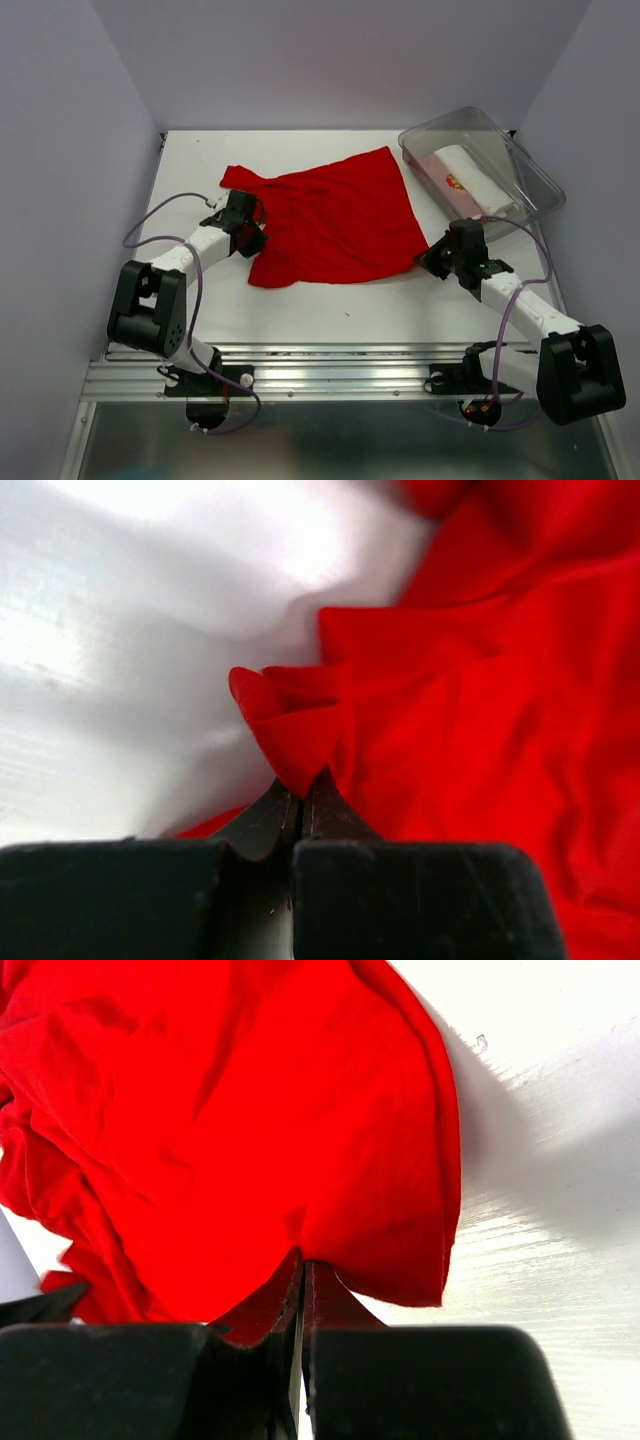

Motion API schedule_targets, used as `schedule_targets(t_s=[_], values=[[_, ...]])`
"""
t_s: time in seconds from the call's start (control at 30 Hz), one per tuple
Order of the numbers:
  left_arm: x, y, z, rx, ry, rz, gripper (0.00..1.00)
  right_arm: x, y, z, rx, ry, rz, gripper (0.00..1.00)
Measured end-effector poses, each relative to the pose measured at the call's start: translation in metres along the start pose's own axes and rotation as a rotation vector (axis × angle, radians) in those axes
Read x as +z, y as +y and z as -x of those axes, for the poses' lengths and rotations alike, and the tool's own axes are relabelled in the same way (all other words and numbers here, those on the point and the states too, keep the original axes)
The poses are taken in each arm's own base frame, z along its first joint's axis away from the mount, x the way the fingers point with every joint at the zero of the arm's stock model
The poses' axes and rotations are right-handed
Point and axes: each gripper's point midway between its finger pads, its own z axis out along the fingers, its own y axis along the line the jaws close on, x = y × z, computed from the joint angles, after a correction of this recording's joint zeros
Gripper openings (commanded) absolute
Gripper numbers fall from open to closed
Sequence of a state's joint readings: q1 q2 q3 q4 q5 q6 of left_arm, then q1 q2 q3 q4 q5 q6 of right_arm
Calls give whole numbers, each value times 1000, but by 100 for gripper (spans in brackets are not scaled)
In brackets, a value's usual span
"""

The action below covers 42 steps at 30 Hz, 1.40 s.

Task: Roll the t-shirts
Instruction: Flatten out the T-shirt at the center of the board.

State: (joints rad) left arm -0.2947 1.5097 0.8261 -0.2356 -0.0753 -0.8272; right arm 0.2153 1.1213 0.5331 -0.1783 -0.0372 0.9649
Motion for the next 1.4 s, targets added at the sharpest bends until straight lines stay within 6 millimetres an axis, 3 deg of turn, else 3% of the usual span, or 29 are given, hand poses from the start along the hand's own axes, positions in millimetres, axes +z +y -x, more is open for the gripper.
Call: schedule_targets(t_s=[0.07, 0.13, 0.17, 0.27, 0.37, 0.43, 0.5, 0.63, 0.8, 1.07, 1.23, 1.27, 1.4], values=[[-11, -14, 15, 9, -25, -29, 0, 0, 0, 0, 0, 0, 0, 1], [-39, -43, 48, 6, -96, -112, 0, 0, 1, 0, -3, 0, 1, 1], [-46, -47, 56, 1, -111, -128, 0, -1, 4, 2, -6, -2, 5, 1], [-101, -80, 115, -28, -250, -257, 0, -8, 22, 13, -26, -15, 36, 1], [-169, -94, 181, -71, -416, -365, 0, -24, 67, 39, -64, -66, 137, 1], [-210, -97, 214, -87, -518, -406, 0, -43, 106, 60, -101, -109, 229, 1], [-248, -102, 241, -96, -610, -450, 0, -59, 132, 74, -125, -141, 292, 1], [-309, -110, 265, -81, -734, -529, 0, -99, 188, 99, -207, -195, 442, 1], [-344, -106, 287, -87, -811, -565, 0, -131, 239, 113, -309, -200, 577, 1], [-394, -104, 319, -102, -918, -622, 0, -181, 298, 119, -432, -173, 774, 1], [-460, -96, 334, -113, -1059, -671, 0, -229, 329, 118, -480, -166, 927, 1], [-486, -94, 335, -114, -1112, -691, 0, -241, 336, 117, -492, -162, 965, 1], [-556, -90, 328, -104, -1259, -755, 0, -285, 354, 112, -540, -162, 1094, 1]])
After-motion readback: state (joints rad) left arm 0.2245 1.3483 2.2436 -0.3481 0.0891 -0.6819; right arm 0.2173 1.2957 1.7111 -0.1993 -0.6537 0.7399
